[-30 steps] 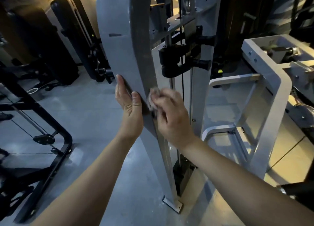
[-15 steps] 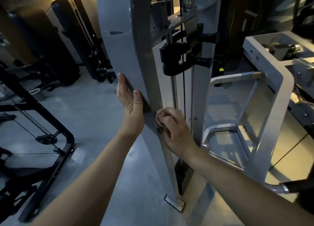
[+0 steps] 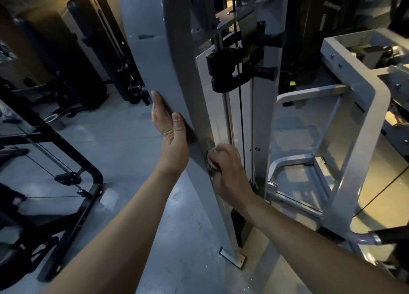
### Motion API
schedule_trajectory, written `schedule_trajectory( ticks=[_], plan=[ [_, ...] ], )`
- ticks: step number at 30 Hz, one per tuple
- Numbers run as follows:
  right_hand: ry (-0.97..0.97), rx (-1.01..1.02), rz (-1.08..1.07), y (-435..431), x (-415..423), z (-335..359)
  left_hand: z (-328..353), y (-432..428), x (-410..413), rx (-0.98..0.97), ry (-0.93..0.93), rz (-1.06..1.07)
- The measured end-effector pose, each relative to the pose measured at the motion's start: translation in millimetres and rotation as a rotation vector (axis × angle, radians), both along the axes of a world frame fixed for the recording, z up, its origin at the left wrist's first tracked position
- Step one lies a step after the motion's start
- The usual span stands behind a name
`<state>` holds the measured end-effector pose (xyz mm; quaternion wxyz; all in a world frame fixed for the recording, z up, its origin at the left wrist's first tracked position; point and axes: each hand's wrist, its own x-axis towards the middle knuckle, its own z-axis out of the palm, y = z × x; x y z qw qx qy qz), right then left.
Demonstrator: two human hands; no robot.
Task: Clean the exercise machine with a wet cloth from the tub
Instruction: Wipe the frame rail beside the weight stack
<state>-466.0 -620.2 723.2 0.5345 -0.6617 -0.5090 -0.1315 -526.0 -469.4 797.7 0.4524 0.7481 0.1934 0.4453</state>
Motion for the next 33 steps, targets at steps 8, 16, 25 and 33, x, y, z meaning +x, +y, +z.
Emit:
schedule_trajectory(
  ticks=[8,16,25,33],
  plan=[
    [-0.071,0.222,-0.081,20.1,9.7,53.5,-0.8,-1.2,-0.9,0.114,0.006,-0.002],
    [0.048,0.079,-0.062,0.8,0.2,38.7,-1.1,1.0,-2.9,0.077,0.074,0.011],
    [0.114,0.128,-0.113,1.5,-23.7,-3.8,9.4,-11.0,-3.3,0.219,-0.056,0.003],
    [-0.056,0.29,-0.13,22.3,4.3,95.4,11.9,-9.2,-6.5,0.224,-0.069,-0.042]
  ],
)
